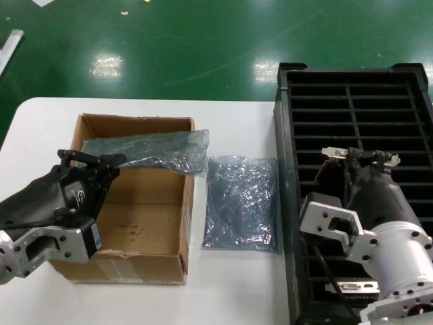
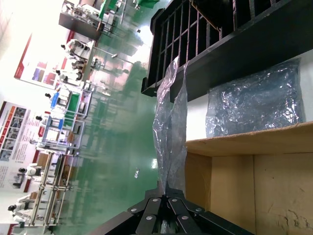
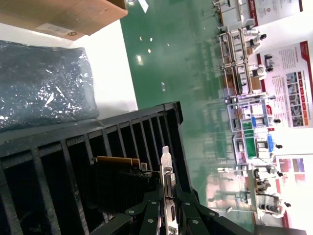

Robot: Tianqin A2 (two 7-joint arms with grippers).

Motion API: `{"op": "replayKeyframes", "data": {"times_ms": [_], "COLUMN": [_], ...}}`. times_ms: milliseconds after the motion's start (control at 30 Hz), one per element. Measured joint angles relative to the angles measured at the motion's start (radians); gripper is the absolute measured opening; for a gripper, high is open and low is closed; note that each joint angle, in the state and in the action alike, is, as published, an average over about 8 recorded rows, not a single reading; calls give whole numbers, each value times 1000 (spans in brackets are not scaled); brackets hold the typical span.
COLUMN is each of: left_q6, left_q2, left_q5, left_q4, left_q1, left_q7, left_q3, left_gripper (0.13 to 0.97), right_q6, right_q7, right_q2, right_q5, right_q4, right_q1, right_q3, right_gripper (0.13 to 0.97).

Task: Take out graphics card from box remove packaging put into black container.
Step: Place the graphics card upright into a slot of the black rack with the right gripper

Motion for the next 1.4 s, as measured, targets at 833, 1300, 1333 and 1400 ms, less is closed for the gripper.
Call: {"op": "replayKeyframes", "data": {"times_ms": [833,1300,1333,1400], "left_q6": [0,0,0,0], "left_q2": [0,0,0,0], "left_q5": [0,0,0,0], "left_q4": [0,0,0,0], "left_q1": [0,0,0,0], "left_q7": [0,0,0,0], "left_q3": [0,0,0,0], "left_gripper": [138,138,138,138], "right_q6": [70,133,142,158], "right_q7": [-77,-85,-87,-91], "right_q2": [0,0,0,0], "right_q5": [52,94,99,107], "right_q4": [-69,-179,-196,-228], "right_q1": [9,49,56,68], "right_q3": [73,75,76,79], "right_gripper": [169,169,169,169]}}
